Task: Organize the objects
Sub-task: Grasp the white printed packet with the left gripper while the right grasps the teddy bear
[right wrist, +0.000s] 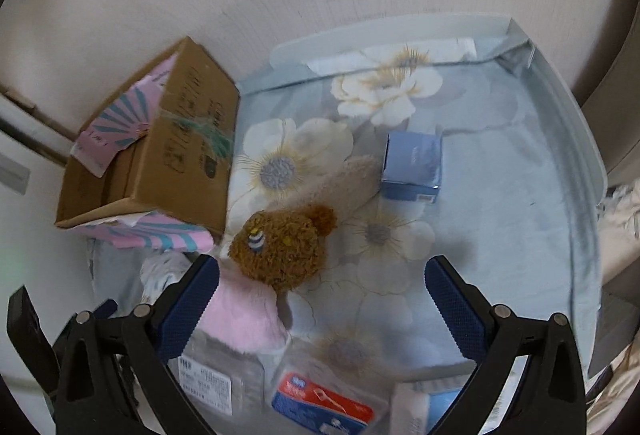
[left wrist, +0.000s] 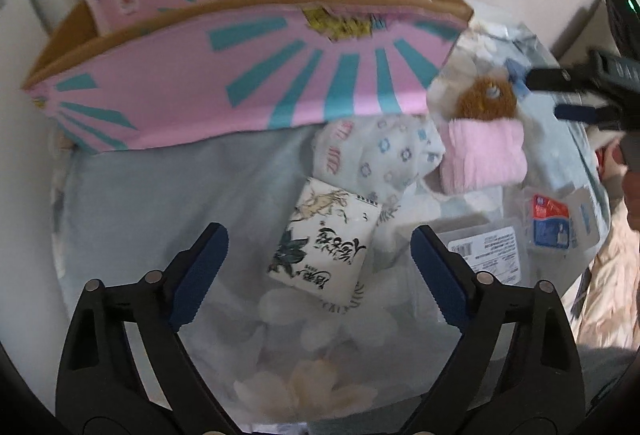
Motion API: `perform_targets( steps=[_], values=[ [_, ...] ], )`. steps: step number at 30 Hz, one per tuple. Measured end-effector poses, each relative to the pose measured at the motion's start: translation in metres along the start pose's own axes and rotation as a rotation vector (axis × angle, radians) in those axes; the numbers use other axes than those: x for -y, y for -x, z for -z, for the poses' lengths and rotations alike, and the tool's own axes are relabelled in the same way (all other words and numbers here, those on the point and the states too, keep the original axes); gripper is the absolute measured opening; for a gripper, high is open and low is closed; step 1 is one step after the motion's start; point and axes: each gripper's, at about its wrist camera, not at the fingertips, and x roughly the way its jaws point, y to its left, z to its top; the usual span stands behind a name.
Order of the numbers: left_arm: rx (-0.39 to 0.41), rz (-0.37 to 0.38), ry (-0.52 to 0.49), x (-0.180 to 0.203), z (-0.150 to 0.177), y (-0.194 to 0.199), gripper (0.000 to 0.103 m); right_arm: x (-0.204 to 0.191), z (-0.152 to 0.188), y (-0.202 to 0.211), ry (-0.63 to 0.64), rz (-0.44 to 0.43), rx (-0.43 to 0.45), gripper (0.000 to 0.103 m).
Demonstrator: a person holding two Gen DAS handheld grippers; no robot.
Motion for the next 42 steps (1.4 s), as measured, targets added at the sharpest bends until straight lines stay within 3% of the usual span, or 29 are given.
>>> perform_targets(
  steps=[11, 13, 15, 17, 20, 29, 39, 42],
  values=[
    [-0.069, 0.034, -0.068, 0.007, -0.002, -0.026, 0.069, -0.015, -0.007, -0.035, -0.080, -0.024, -0.054, 0.084],
    [-0.062, 0.030, -0.086, 0.009, -0.002, -0.026, 0.064, -0.017, -0.007, -0.040, -0.087, -0.018, -0.062, 0.079],
    [-0.059, 0.026, -0.104, 0.011, -0.002, -0.025, 0.053, -0.019, -0.006, -0.044, -0.096, -0.023, -0.073, 0.066],
    [-0.058, 0.028, -0.112, 0.011, -0.003, -0.025, 0.048, -0.019, -0.005, -0.045, -0.103, -0.027, -0.069, 0.058],
    [-0.057, 0.041, -0.113, 0.011, -0.003, -0.026, 0.047, -0.021, -0.005, -0.044, -0.102, -0.030, -0.060, 0.051],
    [-0.047, 0.043, -0.091, 0.008, -0.002, -0.020, 0.047, -0.021, -0.005, -0.039, -0.086, -0.049, -0.035, 0.044],
    [0.017, 0.033, -0.005, -0.005, -0.016, 0.023, 0.047, -0.024, -0.004, -0.015, -0.029, -0.104, 0.027, 0.042],
    [0.046, 0.026, 0.011, -0.005, -0.012, 0.047, 0.047, -0.020, -0.006, 0.014, -0.002, -0.119, 0.054, 0.042]
  ],
)
